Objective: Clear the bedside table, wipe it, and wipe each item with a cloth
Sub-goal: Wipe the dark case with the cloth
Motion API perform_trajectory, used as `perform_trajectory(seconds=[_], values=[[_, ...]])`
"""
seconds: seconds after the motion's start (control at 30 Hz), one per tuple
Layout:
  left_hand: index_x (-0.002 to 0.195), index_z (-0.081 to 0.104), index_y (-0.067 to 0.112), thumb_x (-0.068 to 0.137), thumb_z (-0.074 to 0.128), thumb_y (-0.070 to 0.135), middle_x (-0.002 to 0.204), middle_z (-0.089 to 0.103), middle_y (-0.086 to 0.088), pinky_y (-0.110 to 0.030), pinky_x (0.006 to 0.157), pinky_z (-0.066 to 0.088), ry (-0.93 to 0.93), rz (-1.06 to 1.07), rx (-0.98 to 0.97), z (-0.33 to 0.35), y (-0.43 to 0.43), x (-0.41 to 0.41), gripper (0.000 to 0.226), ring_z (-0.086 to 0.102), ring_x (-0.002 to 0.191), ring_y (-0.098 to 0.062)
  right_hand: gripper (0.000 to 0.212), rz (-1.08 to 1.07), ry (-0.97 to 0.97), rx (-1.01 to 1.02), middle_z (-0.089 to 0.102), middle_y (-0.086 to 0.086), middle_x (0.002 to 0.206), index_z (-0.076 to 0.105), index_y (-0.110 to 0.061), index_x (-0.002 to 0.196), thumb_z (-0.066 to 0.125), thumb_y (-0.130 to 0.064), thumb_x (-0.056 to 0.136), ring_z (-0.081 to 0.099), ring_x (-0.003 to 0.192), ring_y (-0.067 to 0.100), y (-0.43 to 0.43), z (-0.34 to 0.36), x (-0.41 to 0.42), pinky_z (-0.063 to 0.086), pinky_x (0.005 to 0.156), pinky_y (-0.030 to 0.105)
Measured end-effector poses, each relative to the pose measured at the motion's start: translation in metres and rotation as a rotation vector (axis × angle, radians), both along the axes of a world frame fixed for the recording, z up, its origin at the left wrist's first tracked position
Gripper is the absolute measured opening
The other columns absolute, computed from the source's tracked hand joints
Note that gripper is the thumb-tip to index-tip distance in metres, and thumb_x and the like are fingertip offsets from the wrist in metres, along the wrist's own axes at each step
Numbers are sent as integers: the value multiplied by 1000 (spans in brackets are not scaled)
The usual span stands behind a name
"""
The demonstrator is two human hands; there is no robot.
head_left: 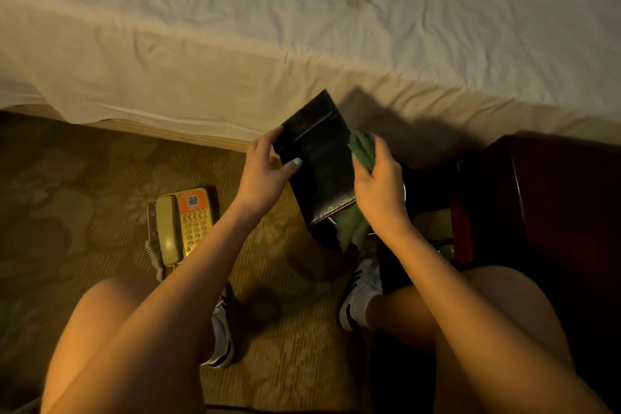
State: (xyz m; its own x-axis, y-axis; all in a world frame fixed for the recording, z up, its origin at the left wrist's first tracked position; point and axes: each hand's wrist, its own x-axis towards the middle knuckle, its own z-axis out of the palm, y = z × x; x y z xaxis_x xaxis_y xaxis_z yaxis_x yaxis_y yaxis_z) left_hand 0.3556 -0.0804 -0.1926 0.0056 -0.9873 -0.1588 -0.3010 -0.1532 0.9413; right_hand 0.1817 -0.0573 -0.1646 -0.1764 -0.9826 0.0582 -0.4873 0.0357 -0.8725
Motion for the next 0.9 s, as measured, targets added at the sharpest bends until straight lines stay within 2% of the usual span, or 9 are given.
perform_trajectory(seconds=[0.07, 0.13, 0.2, 0.33, 0.4, 0.5, 0.6, 0.73, 0.9], values=[[146, 33, 30, 91, 66, 28, 146, 33, -3, -44, 106, 43, -16, -13, 33, -5, 3, 0, 65, 43, 130, -24, 35, -99, -98, -14, 54, -3, 113, 48, -4, 132, 50, -8, 97, 52, 107, 5, -1, 1, -4, 37, 80, -4], [150, 26, 31, 94, 61, 32, 143, 44, -8, -41, 95, 52, 189, -6, 163, -4, 8, -2, 66, 54, 124, -26, 34, -186, -180, -18, 53, -2, 113, 46, -4, 132, 48, -10, 99, 54, 109, 9, -3, 2, -7, 41, 81, -1], [151, 27, 22, 100, 51, 23, 129, 60, -10, -36, 85, 57, 391, -26, 268, 0, 13, -9, 56, 65, 110, -24, 36, -198, -206, -9, 52, -2, 113, 43, -4, 133, 48, -14, 99, 54, 108, 10, -4, 3, -7, 43, 84, 3], [135, 48, 15, 103, 38, 9, 118, 65, -7, -30, 76, 57, 679, 63, 256, 9, 17, -21, 34, 68, 103, -21, 53, 27, 12, 7, 37, 4, 136, 26, -10, 147, 41, -30, 101, 39, 120, 5, 4, 3, -1, 30, 86, -6], [135, 48, 11, 104, 35, 10, 124, 63, -12, -31, 75, 58, 804, 84, 258, 12, 17, -22, 33, 66, 108, -25, 53, 119, 89, 25, 22, 8, 151, 19, -14, 152, 34, -29, 103, 33, 133, 13, 8, 2, -3, 29, 96, 0], [140, 42, 7, 104, 35, 10, 128, 60, -15, -32, 75, 58, 841, 84, 226, 15, 18, -24, 36, 65, 110, -26, 49, 223, 340, 12, 5, 9, 160, 26, -20, 150, 36, -24, 103, 11, 147, 30, 12, -3, -12, 25, 117, 34], [140, 42, 6, 104, 36, 10, 120, 65, -13, -32, 71, 58, 838, 90, 194, 15, 18, -27, 36, 69, 99, -22, 44, 345, 484, -50, 18, 8, 159, 42, -18, 143, 40, -24, 100, 1, 147, 34, 19, -13, -14, 14, 116, 48], [138, 44, 10, 104, 36, 9, 115, 66, -10, -29, 70, 58, 789, 101, 210, 17, 21, -41, 35, 69, 96, -20, 44, 491, 647, -192, 41, 12, 148, 60, -16, 129, 35, -27, 94, 22, 143, 38, 33, -19, -6, 11, 116, 49], [142, 43, 10, 104, 36, 10, 132, 59, -14, -34, 94, 52, 805, 52, 143, 33, 16, -58, 38, 60, 119, -27, 38, 350, 706, -305, 41, 5, 149, 61, -24, 128, 47, -22, 93, 24, 144, 32, 32, 3, -17, 18, 118, 46]])
